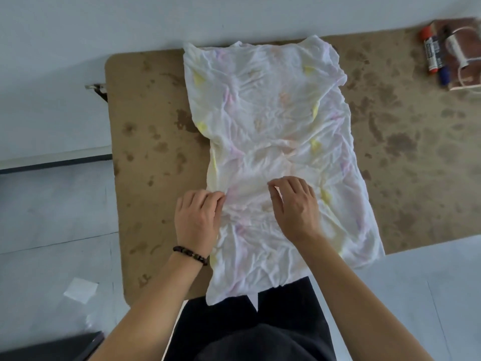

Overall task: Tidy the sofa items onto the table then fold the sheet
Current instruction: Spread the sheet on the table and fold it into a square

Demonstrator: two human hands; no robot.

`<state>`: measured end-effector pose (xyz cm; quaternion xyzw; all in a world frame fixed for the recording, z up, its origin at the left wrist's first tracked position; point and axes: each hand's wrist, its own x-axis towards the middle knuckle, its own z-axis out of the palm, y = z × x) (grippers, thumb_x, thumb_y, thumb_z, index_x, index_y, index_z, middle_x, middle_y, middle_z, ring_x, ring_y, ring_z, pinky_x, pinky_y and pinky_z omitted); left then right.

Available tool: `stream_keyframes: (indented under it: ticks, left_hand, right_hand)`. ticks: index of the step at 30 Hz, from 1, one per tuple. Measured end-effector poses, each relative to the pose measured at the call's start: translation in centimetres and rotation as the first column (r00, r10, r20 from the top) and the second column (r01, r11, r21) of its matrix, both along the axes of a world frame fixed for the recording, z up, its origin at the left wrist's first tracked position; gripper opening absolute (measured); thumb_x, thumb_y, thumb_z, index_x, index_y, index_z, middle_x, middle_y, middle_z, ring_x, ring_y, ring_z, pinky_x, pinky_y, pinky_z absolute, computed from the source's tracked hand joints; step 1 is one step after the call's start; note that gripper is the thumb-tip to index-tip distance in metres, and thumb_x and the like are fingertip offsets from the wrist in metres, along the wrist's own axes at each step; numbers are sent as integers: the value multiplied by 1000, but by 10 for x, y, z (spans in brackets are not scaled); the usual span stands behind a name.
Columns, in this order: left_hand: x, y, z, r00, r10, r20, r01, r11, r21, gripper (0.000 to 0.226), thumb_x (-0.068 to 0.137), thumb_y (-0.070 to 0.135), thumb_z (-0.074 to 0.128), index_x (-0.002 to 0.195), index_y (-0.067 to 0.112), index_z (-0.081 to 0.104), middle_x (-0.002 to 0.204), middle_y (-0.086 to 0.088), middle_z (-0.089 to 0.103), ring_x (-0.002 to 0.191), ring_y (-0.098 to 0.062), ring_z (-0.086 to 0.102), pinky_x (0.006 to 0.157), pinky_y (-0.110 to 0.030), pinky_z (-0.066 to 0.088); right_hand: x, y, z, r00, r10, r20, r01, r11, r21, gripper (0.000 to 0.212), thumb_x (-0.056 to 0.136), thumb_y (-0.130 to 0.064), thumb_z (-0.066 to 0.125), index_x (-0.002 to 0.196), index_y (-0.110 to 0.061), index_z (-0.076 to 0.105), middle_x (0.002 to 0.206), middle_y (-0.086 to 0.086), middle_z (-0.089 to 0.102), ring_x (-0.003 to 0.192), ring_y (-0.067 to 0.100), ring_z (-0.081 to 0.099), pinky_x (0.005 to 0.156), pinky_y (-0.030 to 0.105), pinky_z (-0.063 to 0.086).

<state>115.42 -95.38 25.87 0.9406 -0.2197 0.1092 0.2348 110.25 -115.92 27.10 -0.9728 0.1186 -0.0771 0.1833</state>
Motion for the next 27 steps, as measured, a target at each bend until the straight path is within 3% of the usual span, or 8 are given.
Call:
stream_keyframes:
  ticks: [2,7,10,12,15,19,22,27]
  left_hand:
    - [-19,7,-2,999,-16,-33,18,999,48,10,90,20,66,87,12,72,79,-2,63,75,-26,58,62,-37,44]
    - [-61,19,-4,986,74,-147,-61,994,89,9,85,18,72,91,12,71,86,-5,60,75,-27,57,66,-36,46]
    - [-84,16,1,977,-26,-211,48,994,101,26,82,35,73,98,15,70,90,-4,59,79,-24,56,68,-37,48]
    - [-101,12,5,948,-67,-312,122,979,163,29,77,38,78,98,18,73,93,-3,61,85,-25,58,69,-38,49]
    - [-118,2,14,951,-14,-308,75,979,187,13,76,20,82,86,16,76,82,-1,62,78,-27,59,65,-38,49]
    - [-142,-10,25,988,17,-151,9,985,171,8,79,14,79,86,13,75,74,-2,63,69,-27,58,61,-38,48]
    - [-174,-13,28,994,60,-95,-43,984,175,5,84,13,74,88,12,74,77,-4,63,71,-28,58,62,-39,48]
    - [-225,-14,12,915,254,-314,-117,911,395,10,91,14,64,94,10,72,86,-7,65,86,-32,57,71,-42,45]
  right_hand:
    - [-18,1,0,1000,-18,-14,18,1000,10,12,95,-18,61,102,-12,69,102,5,67,96,27,63,81,38,48]
    - [-59,-16,1,980,-167,-104,165,986,-22,32,98,-18,54,129,-12,59,137,13,52,124,31,49,100,46,44]
    - [-77,-44,1,885,-384,-262,383,922,-57,38,98,-24,52,136,-19,52,145,8,44,133,30,39,108,47,33]
    - [-93,-65,0,812,-426,-398,434,898,-77,33,99,-32,49,129,-22,57,138,5,51,127,31,42,105,45,33]
    - [-111,-83,1,849,-357,-390,370,928,-45,26,101,-33,46,110,-19,67,120,3,63,112,30,50,92,40,38]
    - [-139,-88,12,947,-305,-103,305,952,-10,18,101,-23,52,103,-14,68,99,5,69,93,30,60,81,38,42]
    - [-174,-87,14,955,-280,93,279,960,20,9,98,-15,59,97,-12,68,85,4,67,76,27,60,71,38,46]
    - [-208,-102,-16,983,-73,-170,82,995,49,17,99,-18,55,107,-14,69,98,7,65,93,33,58,81,42,43]
